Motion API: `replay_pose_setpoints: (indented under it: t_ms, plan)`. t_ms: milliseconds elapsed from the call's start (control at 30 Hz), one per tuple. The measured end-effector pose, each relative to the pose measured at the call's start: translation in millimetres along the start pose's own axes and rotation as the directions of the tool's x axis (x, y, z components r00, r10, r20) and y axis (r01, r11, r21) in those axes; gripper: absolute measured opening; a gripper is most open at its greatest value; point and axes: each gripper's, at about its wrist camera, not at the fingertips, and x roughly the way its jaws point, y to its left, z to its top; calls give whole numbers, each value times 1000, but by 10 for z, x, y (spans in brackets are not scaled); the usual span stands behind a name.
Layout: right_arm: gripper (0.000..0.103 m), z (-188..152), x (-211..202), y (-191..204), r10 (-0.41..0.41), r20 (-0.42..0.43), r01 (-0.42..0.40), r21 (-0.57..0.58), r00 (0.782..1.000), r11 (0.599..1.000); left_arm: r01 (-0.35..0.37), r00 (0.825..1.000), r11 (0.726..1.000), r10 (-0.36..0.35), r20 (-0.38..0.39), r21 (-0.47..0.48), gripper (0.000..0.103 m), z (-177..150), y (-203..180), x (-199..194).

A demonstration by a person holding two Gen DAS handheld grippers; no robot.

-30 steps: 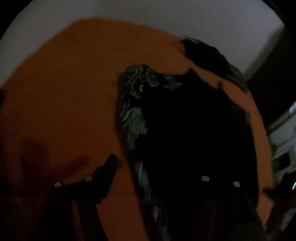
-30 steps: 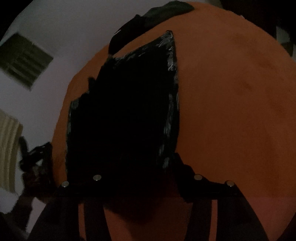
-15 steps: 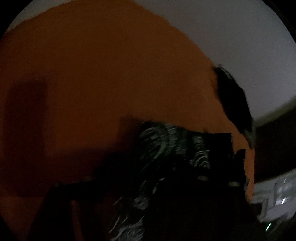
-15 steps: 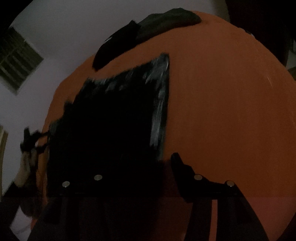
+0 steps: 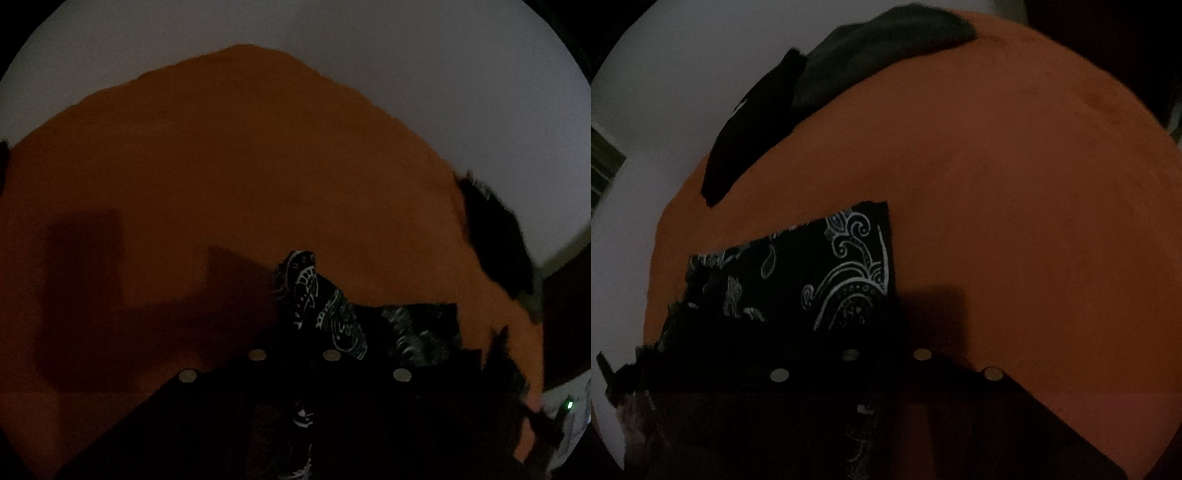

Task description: Fold clothes

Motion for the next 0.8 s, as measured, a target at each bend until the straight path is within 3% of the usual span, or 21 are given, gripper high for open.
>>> replay_pose_setpoints:
  t_ms: [133,233,333,367,400,433,467,700,800]
  plan:
    - [0,-25,-395,-132,-70,105,66,40,992,997,18,1000,1000,-18,-24,3,5,-33,-19,15]
    - [1,-5,-349,-219,-79,47,79,-1,996,997,25,998,1000,-26,-61,-12,8,80,-54,16]
    - [5,-19,-386,-387,-52,-33,54,75,998,996,47,996,999,-47,-80,-2,21,31,-119,-44]
    - [15,-53,-480,-455,-19,-31,23,117,999,993,56,995,998,-56,-89,7,33,-49,-141,-73]
    - [36,-96,-577,-498,7,-21,-4,139,1000,990,66,993,998,-64,-98,17,45,-128,-163,-102]
    - [44,-156,-692,-520,16,-11,-14,146,1000,989,75,992,997,-72,-107,26,49,-207,-185,-131]
    - [49,-242,-809,-513,18,-3,-18,132,1000,991,84,990,996,-80,-116,35,50,-287,-207,-159]
    - [49,-1106,-1285,-421,45,8,-45,19,999,999,152,974,984,-132,-182,96,50,-842,-362,-360]
    - [49,-1557,-1357,-308,77,-7,-77,51,997,996,93,980,992,-78,-185,79,50,-995,-341,-199]
